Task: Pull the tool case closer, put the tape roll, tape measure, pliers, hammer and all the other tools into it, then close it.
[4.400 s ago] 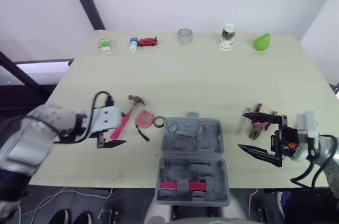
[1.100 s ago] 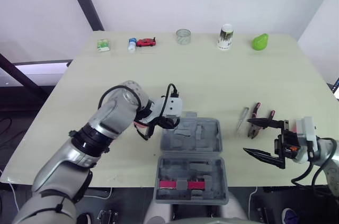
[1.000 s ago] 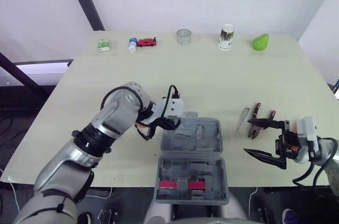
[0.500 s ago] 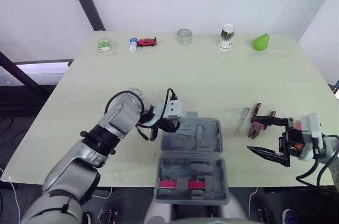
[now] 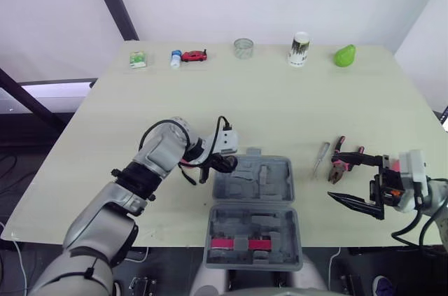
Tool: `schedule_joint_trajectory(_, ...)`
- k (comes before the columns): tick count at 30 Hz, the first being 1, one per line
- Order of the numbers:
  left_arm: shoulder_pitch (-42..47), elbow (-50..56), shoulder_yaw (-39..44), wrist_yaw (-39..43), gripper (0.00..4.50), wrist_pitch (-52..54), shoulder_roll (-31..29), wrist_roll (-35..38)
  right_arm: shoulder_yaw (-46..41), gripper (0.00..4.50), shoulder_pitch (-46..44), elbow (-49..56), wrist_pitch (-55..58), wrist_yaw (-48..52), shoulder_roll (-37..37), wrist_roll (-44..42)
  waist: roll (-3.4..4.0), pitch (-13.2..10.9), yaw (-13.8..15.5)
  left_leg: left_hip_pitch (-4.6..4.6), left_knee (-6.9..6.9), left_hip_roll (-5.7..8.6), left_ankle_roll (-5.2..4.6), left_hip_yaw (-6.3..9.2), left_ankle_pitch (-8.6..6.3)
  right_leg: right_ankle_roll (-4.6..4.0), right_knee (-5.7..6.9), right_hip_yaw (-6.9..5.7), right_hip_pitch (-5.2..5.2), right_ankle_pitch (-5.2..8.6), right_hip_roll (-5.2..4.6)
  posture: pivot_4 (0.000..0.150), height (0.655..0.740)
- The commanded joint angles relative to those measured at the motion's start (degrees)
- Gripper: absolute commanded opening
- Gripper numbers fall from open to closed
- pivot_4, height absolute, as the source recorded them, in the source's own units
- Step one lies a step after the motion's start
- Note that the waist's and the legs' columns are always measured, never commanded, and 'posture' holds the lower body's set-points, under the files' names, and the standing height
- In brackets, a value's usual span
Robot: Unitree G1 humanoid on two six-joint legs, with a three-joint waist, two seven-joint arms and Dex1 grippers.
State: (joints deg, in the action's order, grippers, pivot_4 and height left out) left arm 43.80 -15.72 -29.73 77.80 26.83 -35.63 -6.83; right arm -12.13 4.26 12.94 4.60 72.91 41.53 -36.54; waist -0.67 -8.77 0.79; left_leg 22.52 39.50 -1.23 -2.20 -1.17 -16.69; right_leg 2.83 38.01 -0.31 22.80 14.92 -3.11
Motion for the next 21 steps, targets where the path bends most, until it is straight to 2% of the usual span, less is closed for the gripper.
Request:
schedule_joint_trajectory(1,1.2,-1.1,0.5,-0.1,0.09,-1.5,-0.1,-0.6,-1.6,4.50,-0.1,1.0,-1.0,-0.2,0.0,-0.3,0.00,0.0,0.0,0.00,0.00,0.00,0.00,0.00,0.00,0.00,0.00,0.00,0.00,0.00,0.00,0.150,0.7400)
schedule_joint_trajectory(14,3.3,-7.8,-0.6,0.0,0.09,-4.4,1.5,-2.4,-1.3,4.50,-1.0,0.6,-1.0,-0.7,-0.2,0.1,0.00,0.0,0.0,-0.01,0.00,0.01,0.00,0.00,0.00,0.00,0.01,-0.01,-0.01,0.00,0.00,0.150,0.7400)
schedule_joint_trajectory(21,3.0,-5.3,-0.6,1.9,0.09,-3.3,0.9,-2.5,-1.3,4.50,-0.9,0.6,-1.3,-0.9,-0.4,0.3,0.00,0.0,0.0,-0.01,0.01,0.01,0.00,0.00,0.00,0.00,0.03,0.00,-0.01,0.00,0.00,0.150,0.7400)
